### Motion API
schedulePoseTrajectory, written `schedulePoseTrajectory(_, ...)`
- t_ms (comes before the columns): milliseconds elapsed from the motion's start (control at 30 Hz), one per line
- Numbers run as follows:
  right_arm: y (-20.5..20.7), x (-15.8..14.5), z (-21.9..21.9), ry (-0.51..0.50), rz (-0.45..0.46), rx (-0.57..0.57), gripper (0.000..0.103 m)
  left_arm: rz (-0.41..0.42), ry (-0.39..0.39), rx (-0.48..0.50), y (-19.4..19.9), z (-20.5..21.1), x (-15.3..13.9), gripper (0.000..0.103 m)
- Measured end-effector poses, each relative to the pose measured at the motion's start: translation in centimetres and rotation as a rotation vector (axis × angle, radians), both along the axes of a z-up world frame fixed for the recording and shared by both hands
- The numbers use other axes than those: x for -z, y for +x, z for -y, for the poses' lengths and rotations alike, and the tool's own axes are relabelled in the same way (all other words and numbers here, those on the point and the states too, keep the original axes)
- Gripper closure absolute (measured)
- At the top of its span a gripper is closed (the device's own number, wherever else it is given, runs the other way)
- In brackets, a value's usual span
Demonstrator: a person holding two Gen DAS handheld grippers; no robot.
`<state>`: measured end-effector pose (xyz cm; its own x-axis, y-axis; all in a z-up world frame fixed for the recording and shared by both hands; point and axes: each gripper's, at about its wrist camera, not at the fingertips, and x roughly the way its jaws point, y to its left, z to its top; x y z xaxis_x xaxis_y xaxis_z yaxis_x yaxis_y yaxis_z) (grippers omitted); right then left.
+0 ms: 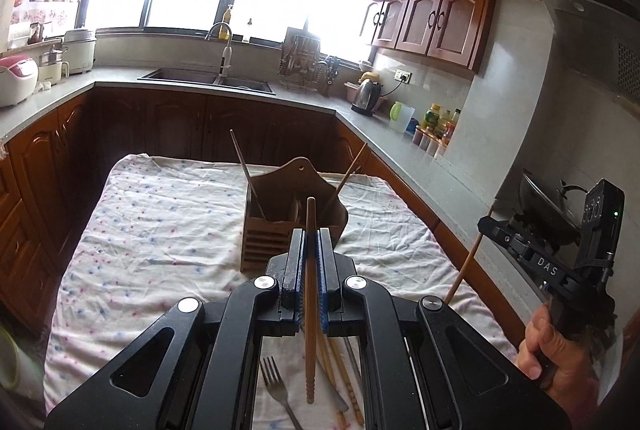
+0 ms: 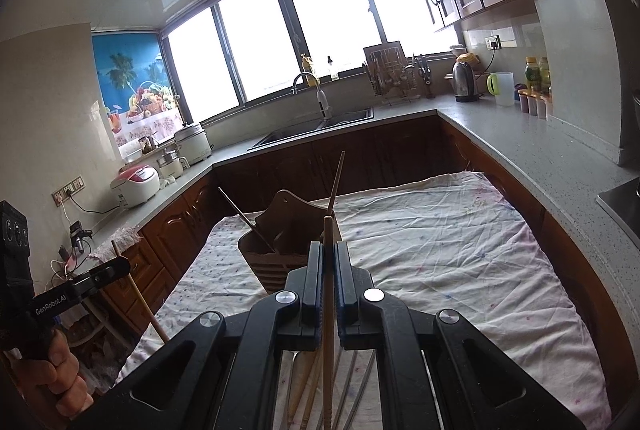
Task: Organize utensils
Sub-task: 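Lift both held chopsticks and carry them over the holder, then lower both held chopsticks into the wooden holder slots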
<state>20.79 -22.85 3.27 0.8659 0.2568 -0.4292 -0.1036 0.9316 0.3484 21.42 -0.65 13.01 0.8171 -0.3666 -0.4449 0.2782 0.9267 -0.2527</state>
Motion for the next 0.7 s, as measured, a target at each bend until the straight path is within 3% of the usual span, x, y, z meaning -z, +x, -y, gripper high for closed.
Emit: schedulePoseTrajectory(700, 9.2, -5.7, -1.2, 0.048, 0.213, 0.025, 0.098, 0.175, -0.041, -0.092, 9.0, -1.6, -6.4, 0.099)
